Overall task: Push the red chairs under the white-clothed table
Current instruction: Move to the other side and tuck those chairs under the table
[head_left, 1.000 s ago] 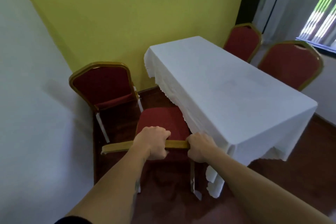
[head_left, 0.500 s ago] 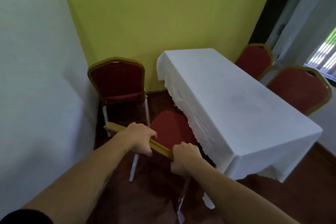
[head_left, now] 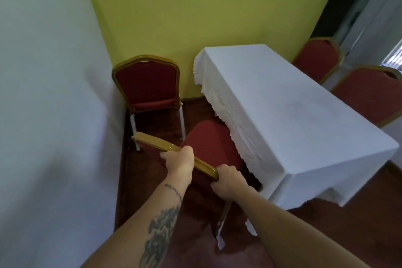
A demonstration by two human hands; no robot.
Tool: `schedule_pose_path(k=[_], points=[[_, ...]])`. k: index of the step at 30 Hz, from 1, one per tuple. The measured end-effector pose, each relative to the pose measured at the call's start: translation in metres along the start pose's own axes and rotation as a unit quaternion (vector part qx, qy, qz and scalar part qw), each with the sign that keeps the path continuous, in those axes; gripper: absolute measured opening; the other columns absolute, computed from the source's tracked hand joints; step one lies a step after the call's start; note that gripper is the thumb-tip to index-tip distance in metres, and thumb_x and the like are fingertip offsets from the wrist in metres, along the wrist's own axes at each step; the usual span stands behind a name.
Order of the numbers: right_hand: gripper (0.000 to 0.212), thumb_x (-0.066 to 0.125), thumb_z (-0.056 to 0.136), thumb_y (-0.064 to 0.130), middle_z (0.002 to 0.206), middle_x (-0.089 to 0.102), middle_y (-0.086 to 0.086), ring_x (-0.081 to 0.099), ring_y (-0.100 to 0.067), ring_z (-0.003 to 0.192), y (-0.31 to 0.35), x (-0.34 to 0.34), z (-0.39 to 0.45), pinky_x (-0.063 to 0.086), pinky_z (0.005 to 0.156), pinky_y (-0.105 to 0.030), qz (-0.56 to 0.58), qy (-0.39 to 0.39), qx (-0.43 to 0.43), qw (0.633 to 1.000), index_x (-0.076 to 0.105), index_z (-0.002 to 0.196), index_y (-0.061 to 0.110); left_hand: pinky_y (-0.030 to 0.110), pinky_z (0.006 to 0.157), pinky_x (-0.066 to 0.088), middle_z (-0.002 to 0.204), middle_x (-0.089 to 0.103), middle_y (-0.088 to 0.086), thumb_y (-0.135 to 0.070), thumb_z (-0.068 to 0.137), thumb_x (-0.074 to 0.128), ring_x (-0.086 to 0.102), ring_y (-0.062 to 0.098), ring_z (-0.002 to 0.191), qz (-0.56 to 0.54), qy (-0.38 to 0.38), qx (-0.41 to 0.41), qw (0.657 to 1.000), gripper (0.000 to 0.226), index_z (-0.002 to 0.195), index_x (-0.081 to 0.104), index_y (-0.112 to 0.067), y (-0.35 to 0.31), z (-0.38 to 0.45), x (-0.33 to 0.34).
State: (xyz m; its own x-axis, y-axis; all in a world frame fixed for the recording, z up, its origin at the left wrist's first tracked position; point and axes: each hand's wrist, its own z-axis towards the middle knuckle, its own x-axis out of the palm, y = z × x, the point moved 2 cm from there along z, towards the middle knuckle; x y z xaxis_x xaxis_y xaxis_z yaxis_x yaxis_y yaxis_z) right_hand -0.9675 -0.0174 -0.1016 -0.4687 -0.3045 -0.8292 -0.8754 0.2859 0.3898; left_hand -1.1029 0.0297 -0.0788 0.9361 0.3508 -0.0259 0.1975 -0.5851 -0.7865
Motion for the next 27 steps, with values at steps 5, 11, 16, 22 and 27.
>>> schedule_pose_path(k=[5, 11, 16, 22, 27], points=[[0.015, 0.066, 0.089, 0.025, 0.080, 0.047, 0.006, 0.052, -0.020, 0.074, -0.003, -0.002, -0.006, 0.042, 0.068, -0.032, -0.018, -0.027, -0.017, 0.999, 0.052, 0.091, 0.021, 0.059, 0.111, 0.043, 0.142, 0.055, 0.017, -0.001, 0.057, 0.063, 0.057, 0.038, 0.128, -0.085, 0.034, 0.008, 0.996, 0.120, 0.165, 0.014, -0.020, 0.004, 0.018, 0.010], [0.016, 0.065, 0.092, 0.026, 0.102, 0.062, -0.005, 0.061, -0.026, 0.089, 0.010, 0.001, -0.005, 0.049, 0.076, -0.036, -0.047, -0.018, -0.021, 0.999, 0.058, 0.103, 0.018, 0.050, 0.092, 0.054, 0.124, 0.062, 0.016, -0.002, 0.067, 0.062, 0.061, 0.032, 0.111, -0.011, 0.060, 0.039, 0.997, 0.097, 0.158, 0.030, -0.004, -0.013, 0.036, 0.004], [0.031, 0.063, 0.094, 0.030, 0.116, 0.062, -0.009, 0.063, -0.030, 0.104, 0.017, 0.004, -0.003, 0.045, 0.075, -0.036, -0.087, -0.017, -0.035, 0.995, 0.056, 0.119, 0.013, 0.040, 0.084, 0.042, 0.090, 0.050, 0.005, 0.000, 0.079, 0.060, 0.050, 0.018, 0.081, 0.064, 0.124, 0.052, 0.989, 0.070, 0.146, 0.043, -0.002, -0.028, 0.046, 0.008], [0.036, 0.061, 0.097, 0.031, 0.121, 0.062, -0.012, 0.063, -0.032, 0.107, 0.021, -0.002, 0.010, 0.044, 0.076, -0.036, -0.097, -0.007, -0.042, 0.994, 0.054, 0.126, 0.010, 0.045, 0.088, 0.046, 0.095, 0.053, 0.007, -0.014, 0.065, 0.064, 0.055, 0.026, 0.092, 0.124, 0.152, 0.085, 0.977, 0.082, 0.144, 0.047, 0.003, -0.036, 0.076, 0.017], [0.038, 0.061, 0.098, 0.032, 0.122, 0.062, -0.012, 0.064, -0.032, 0.108, 0.039, -0.005, 0.029, 0.045, 0.077, -0.037, -0.087, -0.003, -0.051, 0.995, 0.053, 0.126, 0.008, 0.056, 0.107, 0.045, 0.107, 0.056, 0.014, -0.019, 0.059, 0.066, 0.058, 0.039, 0.117, 0.158, 0.164, 0.088, 0.970, 0.072, 0.129, 0.053, -0.008, -0.056, 0.106, 0.017]])
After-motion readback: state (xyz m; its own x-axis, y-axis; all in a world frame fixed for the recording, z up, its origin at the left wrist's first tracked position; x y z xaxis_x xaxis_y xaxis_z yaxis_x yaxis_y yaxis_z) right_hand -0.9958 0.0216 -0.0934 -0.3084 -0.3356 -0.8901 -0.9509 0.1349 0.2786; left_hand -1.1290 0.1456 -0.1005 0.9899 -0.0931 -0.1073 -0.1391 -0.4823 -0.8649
